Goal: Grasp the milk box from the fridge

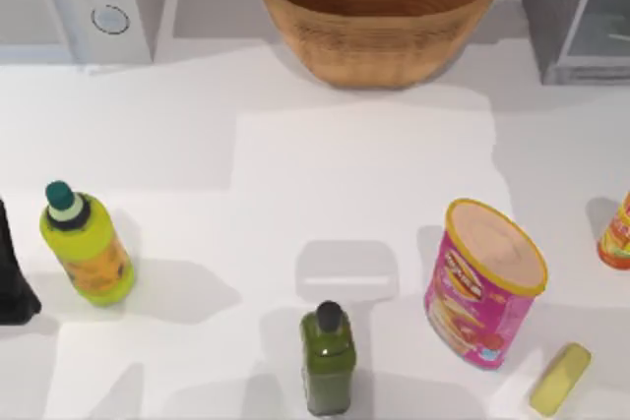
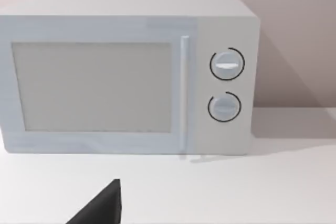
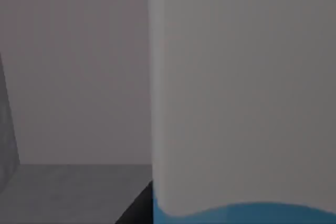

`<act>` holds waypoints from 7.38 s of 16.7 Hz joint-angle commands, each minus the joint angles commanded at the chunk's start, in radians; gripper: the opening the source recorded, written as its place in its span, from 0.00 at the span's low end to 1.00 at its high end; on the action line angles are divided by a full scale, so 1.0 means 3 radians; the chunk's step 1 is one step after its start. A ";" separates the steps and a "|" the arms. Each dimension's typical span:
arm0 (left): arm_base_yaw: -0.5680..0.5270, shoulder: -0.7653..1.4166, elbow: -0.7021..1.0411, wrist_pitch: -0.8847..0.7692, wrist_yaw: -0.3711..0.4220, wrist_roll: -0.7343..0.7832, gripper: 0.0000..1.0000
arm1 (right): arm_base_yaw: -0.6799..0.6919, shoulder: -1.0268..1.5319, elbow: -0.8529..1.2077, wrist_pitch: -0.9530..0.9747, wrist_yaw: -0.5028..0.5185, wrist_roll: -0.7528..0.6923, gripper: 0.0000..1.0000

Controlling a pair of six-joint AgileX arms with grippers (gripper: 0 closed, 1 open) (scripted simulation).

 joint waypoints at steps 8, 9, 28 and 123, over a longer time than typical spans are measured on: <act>0.0000 0.0000 0.0000 0.0000 0.0000 0.0000 1.00 | -0.0001 -0.0243 0.0071 -0.0325 -0.0004 0.0005 0.00; 0.0000 0.0000 0.0000 0.0000 0.0000 0.0000 1.00 | 0.0000 -0.0228 0.0058 -0.0317 -0.0006 0.0010 0.00; 0.0000 0.0000 0.0000 0.0000 0.0000 0.0000 1.00 | -0.0179 -0.1186 -0.1530 0.0318 -0.0198 0.0018 0.00; 0.0000 0.0000 0.0000 0.0000 0.0000 0.0000 1.00 | 0.3578 -0.0396 -0.1831 0.1411 0.0976 0.0029 0.23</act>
